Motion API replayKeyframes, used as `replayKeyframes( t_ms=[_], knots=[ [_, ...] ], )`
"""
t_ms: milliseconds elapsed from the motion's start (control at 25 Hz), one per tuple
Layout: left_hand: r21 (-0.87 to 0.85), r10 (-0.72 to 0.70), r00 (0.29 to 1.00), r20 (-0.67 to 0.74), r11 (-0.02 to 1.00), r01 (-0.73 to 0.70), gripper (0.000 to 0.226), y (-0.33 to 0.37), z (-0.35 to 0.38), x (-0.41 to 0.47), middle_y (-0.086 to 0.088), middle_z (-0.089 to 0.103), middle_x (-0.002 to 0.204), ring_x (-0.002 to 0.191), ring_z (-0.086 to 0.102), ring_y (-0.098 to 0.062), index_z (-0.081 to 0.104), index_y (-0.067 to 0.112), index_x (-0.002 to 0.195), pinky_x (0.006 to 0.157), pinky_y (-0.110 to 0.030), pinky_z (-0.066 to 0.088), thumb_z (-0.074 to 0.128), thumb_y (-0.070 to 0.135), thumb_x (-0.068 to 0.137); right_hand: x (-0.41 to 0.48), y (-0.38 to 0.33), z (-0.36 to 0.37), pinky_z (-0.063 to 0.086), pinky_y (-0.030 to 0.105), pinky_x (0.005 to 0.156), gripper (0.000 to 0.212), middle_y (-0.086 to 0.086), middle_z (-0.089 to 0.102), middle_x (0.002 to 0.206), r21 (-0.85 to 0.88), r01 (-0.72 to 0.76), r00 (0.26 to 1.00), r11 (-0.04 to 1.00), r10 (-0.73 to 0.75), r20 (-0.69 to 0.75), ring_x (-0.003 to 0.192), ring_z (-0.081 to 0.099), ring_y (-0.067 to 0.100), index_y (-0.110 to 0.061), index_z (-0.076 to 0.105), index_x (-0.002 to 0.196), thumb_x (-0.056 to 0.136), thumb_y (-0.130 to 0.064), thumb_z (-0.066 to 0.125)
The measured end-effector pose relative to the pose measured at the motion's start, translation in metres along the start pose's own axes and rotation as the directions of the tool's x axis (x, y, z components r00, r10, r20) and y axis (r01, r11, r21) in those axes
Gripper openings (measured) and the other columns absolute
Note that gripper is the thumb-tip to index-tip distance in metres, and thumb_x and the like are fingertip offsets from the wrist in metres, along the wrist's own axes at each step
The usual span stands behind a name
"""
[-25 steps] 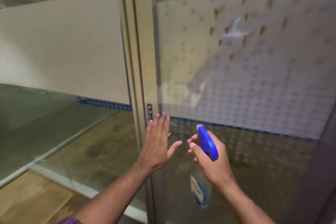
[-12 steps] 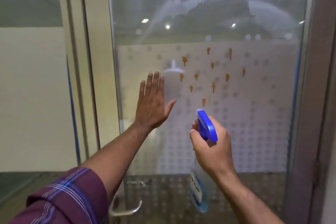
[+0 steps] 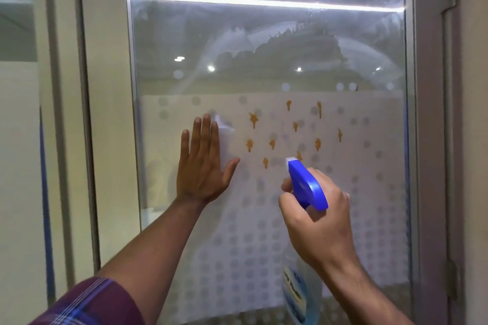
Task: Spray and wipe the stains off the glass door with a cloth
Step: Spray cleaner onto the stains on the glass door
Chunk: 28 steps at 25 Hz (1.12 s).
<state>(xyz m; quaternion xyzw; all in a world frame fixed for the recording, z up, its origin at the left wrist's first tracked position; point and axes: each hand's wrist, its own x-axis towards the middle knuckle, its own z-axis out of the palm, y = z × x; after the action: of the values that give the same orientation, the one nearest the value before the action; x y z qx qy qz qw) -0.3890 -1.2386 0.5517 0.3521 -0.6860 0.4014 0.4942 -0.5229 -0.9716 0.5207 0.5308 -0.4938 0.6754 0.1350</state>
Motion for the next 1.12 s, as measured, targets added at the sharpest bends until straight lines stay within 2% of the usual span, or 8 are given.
replayKeyframes(
  t_ms=[80, 200, 360, 440, 640, 840, 920, 1120],
  knots=[
    [0.001, -0.003, 1.0, -0.016, 1.0, 0.003, 0.098, -0.001, 0.003, 0.0, -0.019, 0.004, 0.185, 0.173, 0.004, -0.037, 0.007, 0.004, 0.175, 0.14, -0.058, 0.009, 0.028, 0.072, 0.108, 0.007, -0.001, -0.003, 0.037, 0.039, 0.085, 0.013, 0.001, 0.053, 0.061, -0.076, 0.002, 1.0, 0.997, -0.005, -0.027, 0.069, 0.055, 0.022, -0.017, 0.051, 0.065, 0.075, -0.024, 0.052],
    [0.01, -0.005, 1.0, -0.021, 1.0, 0.005, 0.099, 0.0, 0.004, 0.001, -0.017, 0.003, 0.186, 0.173, 0.004, -0.037, 0.006, 0.004, 0.175, 0.14, -0.059, 0.01, 0.031, 0.072, 0.107, 0.016, -0.004, -0.012, 0.032, 0.04, 0.082, 0.017, 0.007, 0.048, 0.056, -0.115, 0.003, 0.997, 0.993, -0.011, -0.07, 0.066, 0.05, 0.026, -0.011, 0.044, 0.062, 0.073, -0.022, 0.05],
    [0.032, -0.007, 1.0, -0.02, 0.999, 0.008, 0.099, 0.0, 0.004, 0.0, -0.017, 0.002, 0.186, 0.173, 0.003, -0.037, 0.006, 0.004, 0.175, 0.139, -0.06, 0.012, 0.03, 0.072, 0.107, 0.017, -0.004, -0.032, 0.031, 0.031, 0.091, 0.004, -0.004, 0.06, 0.067, -0.103, 0.028, 0.993, 0.994, -0.039, -0.111, 0.079, 0.057, 0.016, -0.02, 0.055, 0.068, 0.071, -0.021, 0.053],
    [0.037, -0.009, 1.0, -0.028, 0.999, 0.01, 0.099, 0.0, 0.004, -0.001, -0.017, 0.002, 0.186, 0.173, 0.004, -0.037, 0.006, 0.005, 0.175, 0.139, -0.06, 0.012, 0.028, 0.073, 0.107, 0.016, -0.002, -0.044, 0.028, 0.025, 0.096, 0.009, -0.01, 0.066, 0.076, -0.077, 0.047, 0.988, 0.996, -0.057, -0.14, 0.09, 0.06, 0.01, -0.025, 0.061, 0.073, 0.069, -0.019, 0.055],
    [0.049, 0.007, 0.998, -0.062, 0.999, -0.004, 0.098, -0.002, 0.009, -0.002, -0.015, 0.001, 0.186, 0.173, 0.003, -0.036, 0.005, 0.005, 0.175, 0.139, -0.06, 0.012, 0.03, 0.071, 0.107, 0.011, 0.016, -0.072, 0.028, 0.027, 0.093, 0.019, -0.014, 0.064, 0.075, -0.12, 0.037, 0.967, 0.992, -0.065, -0.246, 0.098, 0.056, 0.003, -0.032, 0.059, 0.074, 0.065, -0.015, 0.054],
    [0.05, 0.003, 0.998, -0.07, 0.999, 0.0, 0.098, -0.002, 0.01, -0.002, -0.015, 0.002, 0.186, 0.174, 0.003, -0.035, 0.006, 0.005, 0.175, 0.139, -0.06, 0.011, 0.035, 0.069, 0.106, 0.005, 0.042, -0.087, 0.035, 0.046, 0.079, 0.015, -0.003, 0.049, 0.055, -0.184, 0.015, 0.962, 0.983, -0.064, -0.264, 0.072, 0.05, 0.014, -0.023, 0.048, 0.06, 0.065, -0.012, 0.057],
    [0.051, 0.0, 0.998, -0.069, 0.999, 0.003, 0.098, -0.002, 0.01, -0.001, -0.015, 0.001, 0.186, 0.174, 0.002, -0.035, 0.006, 0.005, 0.175, 0.139, -0.059, 0.011, 0.033, 0.07, 0.106, 0.002, 0.047, -0.09, 0.04, 0.05, 0.074, 0.017, -0.003, 0.047, 0.055, -0.188, 0.049, 0.953, 0.981, -0.102, -0.284, 0.071, 0.047, 0.014, -0.022, 0.048, 0.06, 0.063, -0.008, 0.057],
    [0.052, -0.003, 0.998, -0.061, 0.999, 0.006, 0.098, -0.002, 0.011, -0.002, -0.015, 0.002, 0.186, 0.174, 0.002, -0.035, 0.006, 0.005, 0.175, 0.139, -0.06, 0.012, 0.033, 0.07, 0.106, -0.015, 0.053, -0.087, 0.033, 0.033, 0.091, 0.032, -0.018, 0.064, 0.077, -0.172, 0.065, 0.962, 0.983, -0.108, -0.249, 0.099, 0.058, 0.002, -0.033, 0.063, 0.076, 0.056, -0.009, 0.058]
  ],
)
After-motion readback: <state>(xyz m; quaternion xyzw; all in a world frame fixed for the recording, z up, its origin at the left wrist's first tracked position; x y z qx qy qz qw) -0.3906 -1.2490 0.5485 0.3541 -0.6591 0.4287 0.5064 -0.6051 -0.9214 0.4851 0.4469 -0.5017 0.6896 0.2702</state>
